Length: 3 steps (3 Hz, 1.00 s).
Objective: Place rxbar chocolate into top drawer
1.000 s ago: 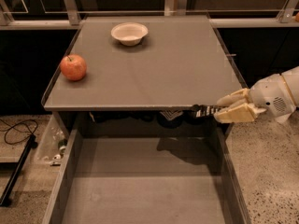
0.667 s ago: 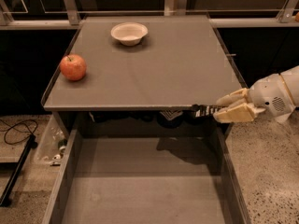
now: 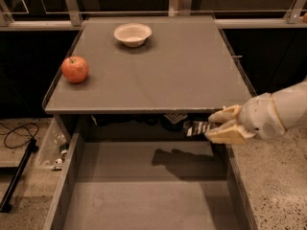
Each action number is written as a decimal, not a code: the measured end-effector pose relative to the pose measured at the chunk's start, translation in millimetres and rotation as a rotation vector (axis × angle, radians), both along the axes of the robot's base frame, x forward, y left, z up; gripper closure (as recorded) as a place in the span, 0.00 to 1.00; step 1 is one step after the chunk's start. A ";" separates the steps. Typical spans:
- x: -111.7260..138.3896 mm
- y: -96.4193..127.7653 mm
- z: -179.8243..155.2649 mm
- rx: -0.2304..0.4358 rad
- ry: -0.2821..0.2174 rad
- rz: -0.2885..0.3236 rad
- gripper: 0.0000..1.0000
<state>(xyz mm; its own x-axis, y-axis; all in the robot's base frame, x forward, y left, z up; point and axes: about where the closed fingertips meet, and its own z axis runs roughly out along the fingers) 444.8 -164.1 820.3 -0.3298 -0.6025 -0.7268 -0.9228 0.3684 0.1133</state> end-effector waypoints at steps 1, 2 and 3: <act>-28.5 19.4 -24.7 -0.022 -0.028 0.008 1.00; -40.2 32.7 -42.2 -0.050 -0.070 0.022 1.00; -27.9 45.8 -72.0 -0.046 -0.110 0.066 1.00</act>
Offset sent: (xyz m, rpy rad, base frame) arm -0.0542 0.0468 -0.0662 -0.0828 -0.1246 0.0321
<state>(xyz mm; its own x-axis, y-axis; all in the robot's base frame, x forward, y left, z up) 416.9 -118.3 748.2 -0.2080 -0.6541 -0.7272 -0.9512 0.3087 -0.0056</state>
